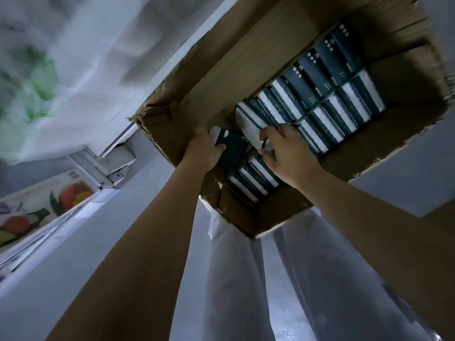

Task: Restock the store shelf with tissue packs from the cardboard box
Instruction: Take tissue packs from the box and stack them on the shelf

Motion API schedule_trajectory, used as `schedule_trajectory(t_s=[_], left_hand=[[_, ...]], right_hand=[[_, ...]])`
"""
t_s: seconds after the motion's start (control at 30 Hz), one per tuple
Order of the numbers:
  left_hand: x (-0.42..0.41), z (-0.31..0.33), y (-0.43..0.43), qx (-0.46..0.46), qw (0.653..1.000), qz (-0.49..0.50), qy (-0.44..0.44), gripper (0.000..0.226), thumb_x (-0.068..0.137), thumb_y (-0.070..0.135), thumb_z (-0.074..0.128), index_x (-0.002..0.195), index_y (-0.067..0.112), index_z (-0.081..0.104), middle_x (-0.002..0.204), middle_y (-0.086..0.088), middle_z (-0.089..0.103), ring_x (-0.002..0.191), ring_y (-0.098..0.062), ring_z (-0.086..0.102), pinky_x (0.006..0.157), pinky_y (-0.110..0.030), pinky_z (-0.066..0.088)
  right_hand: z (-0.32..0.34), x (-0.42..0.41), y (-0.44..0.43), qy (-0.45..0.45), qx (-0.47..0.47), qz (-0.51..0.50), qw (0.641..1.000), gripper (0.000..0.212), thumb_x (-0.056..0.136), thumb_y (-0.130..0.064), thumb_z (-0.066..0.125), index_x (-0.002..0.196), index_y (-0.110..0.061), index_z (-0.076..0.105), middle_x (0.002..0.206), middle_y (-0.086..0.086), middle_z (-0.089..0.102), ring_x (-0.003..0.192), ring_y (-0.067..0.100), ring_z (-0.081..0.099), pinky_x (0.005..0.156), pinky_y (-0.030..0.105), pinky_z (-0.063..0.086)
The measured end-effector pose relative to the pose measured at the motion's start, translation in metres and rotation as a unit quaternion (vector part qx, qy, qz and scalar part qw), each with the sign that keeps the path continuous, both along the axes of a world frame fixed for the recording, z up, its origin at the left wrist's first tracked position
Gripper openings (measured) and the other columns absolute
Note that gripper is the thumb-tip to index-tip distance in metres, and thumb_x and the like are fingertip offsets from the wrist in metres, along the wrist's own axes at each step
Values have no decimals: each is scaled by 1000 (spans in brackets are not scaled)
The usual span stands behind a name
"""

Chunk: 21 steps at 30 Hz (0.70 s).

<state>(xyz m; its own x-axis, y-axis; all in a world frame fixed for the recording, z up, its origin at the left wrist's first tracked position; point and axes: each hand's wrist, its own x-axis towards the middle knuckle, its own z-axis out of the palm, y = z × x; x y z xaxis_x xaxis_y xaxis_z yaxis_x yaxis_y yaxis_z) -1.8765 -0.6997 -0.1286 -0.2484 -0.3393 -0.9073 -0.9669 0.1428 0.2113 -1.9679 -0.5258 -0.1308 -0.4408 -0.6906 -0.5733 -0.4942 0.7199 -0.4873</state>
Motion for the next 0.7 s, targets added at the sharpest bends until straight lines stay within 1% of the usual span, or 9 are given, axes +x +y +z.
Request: schedule_trajectory(t_s=[0.1, 0.17, 0.3, 0.37, 0.43, 0.5, 0.53, 0.63, 0.7], left_hand=[[0, 56, 4, -21, 999, 21, 24, 58, 99, 30, 52, 147, 13, 23, 138, -10, 47, 101, -17, 49, 78, -20, 44], [-3, 106, 6, -25, 996, 73, 37, 57, 100, 33, 49, 148, 14, 24, 140, -8, 45, 101, -15, 47, 84, -24, 45], [-10, 218, 13, -25, 963, 261, 59, 63, 97, 31, 55, 149, 15, 22, 143, -8, 43, 104, -22, 54, 84, -33, 49], [-11, 292, 18, -15, 947, 318, 48, 61, 97, 30, 56, 147, 16, 24, 140, -10, 45, 112, -27, 56, 91, -37, 50], [-11, 359, 24, -16, 929, 365, 63, 48, 97, 28, 56, 135, 16, 31, 120, -15, 56, 97, -27, 61, 92, -41, 51], [-11, 414, 27, 1, 907, 412, 84, 33, 97, 25, 56, 116, 16, 31, 82, -16, 60, 71, -22, 59, 85, -41, 53], [-11, 441, 28, 15, 897, 432, 93, 31, 97, 25, 56, 114, 14, 32, 70, -16, 59, 67, -23, 59, 80, -40, 54], [-18, 510, 29, 33, 867, 478, 134, 44, 96, 31, 57, 119, -5, 46, 69, -21, 67, 79, -24, 65, 59, -26, 54], [-23, 552, 33, 50, 839, 506, 193, 34, 99, 29, 51, 105, -3, 62, 61, -16, 67, 77, -22, 66, 55, -22, 53]], right_hand=[[54, -9, -1, 14, -36, -111, 993, 22, 92, -23, 64, 99, -9, 48, 96, 14, 56, 86, 30, 55, 69, 40, 46], [104, -20, -2, -2, -46, -177, 983, 25, 93, -21, 64, 96, -13, 40, 90, 8, 52, 80, 26, 55, 68, 42, 49], [220, -47, -11, -99, -72, -276, 953, 52, 90, -18, 68, 130, -9, 37, 122, 6, 53, 107, 23, 56, 90, 34, 47], [288, -60, -11, -117, -48, -291, 948, 59, 89, -22, 69, 138, -10, 39, 121, 9, 61, 106, 21, 60, 92, 35, 50], [350, -73, -13, -105, -54, -283, 952, 51, 89, -25, 68, 133, -9, 48, 95, 8, 67, 85, 16, 64, 88, 40, 53], [406, -84, -17, -90, -83, -280, 952, 44, 89, -23, 69, 126, -6, 53, 80, 3, 61, 70, 6, 57, 81, 31, 50], [437, -88, -19, -90, -97, -282, 950, 42, 90, -22, 68, 125, -5, 53, 78, 0, 56, 69, 6, 54, 77, 26, 46], [519, -97, -21, -123, -163, -285, 936, 30, 91, -24, 68, 114, -11, 56, 81, 13, 62, 77, 22, 64, 79, 39, 52], [563, -101, -18, -116, -211, -281, 929, 19, 89, -26, 70, 97, -17, 54, 86, 20, 64, 80, 25, 65, 78, 39, 53]])
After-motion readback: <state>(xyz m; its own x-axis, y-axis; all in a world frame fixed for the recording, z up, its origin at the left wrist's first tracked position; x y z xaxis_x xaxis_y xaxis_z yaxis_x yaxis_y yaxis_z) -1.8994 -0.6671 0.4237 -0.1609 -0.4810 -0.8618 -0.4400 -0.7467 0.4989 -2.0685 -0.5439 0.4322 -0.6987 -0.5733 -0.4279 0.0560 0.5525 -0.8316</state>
